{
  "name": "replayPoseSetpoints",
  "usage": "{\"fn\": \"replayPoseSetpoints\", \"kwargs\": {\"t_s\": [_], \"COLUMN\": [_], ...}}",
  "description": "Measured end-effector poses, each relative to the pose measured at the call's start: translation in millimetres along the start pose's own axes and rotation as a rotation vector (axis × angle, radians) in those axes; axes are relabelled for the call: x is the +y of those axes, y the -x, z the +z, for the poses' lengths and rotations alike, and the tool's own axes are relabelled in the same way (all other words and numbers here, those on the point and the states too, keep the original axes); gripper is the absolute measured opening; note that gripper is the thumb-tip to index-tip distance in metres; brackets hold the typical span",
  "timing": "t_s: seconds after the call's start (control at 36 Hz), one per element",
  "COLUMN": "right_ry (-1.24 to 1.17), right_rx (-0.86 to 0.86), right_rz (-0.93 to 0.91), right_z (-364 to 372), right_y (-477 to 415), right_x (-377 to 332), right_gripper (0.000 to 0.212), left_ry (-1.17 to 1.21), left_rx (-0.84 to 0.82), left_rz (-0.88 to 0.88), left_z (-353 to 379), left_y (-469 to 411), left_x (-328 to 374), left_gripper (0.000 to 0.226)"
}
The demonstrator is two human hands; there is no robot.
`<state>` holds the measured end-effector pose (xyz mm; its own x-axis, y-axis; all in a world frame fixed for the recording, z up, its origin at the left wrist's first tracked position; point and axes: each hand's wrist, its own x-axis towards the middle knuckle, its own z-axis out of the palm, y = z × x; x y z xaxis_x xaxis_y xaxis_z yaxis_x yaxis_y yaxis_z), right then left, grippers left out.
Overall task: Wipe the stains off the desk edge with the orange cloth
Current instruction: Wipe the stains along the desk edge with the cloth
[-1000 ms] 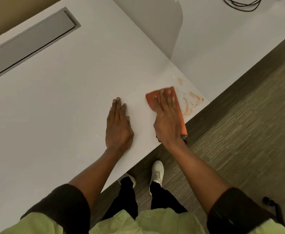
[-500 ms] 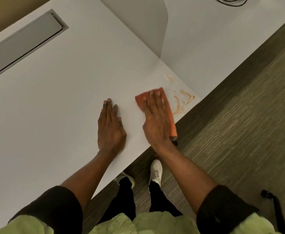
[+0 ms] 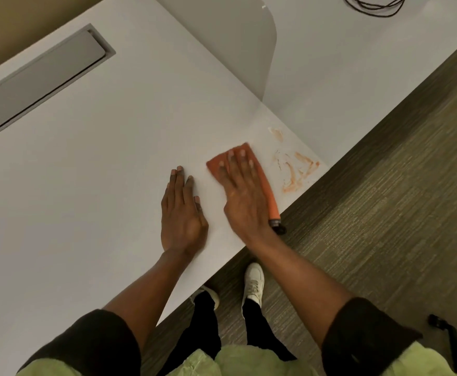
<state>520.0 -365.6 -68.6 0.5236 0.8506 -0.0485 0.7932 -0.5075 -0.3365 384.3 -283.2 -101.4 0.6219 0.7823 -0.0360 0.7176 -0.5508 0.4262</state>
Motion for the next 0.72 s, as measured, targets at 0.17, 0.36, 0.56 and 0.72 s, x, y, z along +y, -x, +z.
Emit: {"fn": "replayPoseSetpoints", "kwargs": {"t_s": [0.17, 0.36, 0.56, 0.72], "right_ry": [0.108, -0.008, 0.017, 0.097], "right_rx": [0.094, 0.115, 0.080, 0.142], "right_rz": [0.335, 0.201, 0.081, 0.335], "right_z": [-25, 2, -11, -26], "right_y": [-29, 38, -34, -51], "right_x": [35, -3, 21, 48], "right_gripper": [0.078, 0.079, 0.079, 0.080], "left_ry": [-0.001, 0.022, 0.014, 0.008], "left_rx": [0.000, -0.014, 0.003, 0.005], "left_rz": [0.000, -0.030, -0.018, -0.015], "left_z": [-2, 1, 3, 3], "left_y": [-2, -3, 0, -2], "left_x": [2, 0, -2, -2], "left_gripper": [0.053, 0.057, 0.056, 0.054]}}
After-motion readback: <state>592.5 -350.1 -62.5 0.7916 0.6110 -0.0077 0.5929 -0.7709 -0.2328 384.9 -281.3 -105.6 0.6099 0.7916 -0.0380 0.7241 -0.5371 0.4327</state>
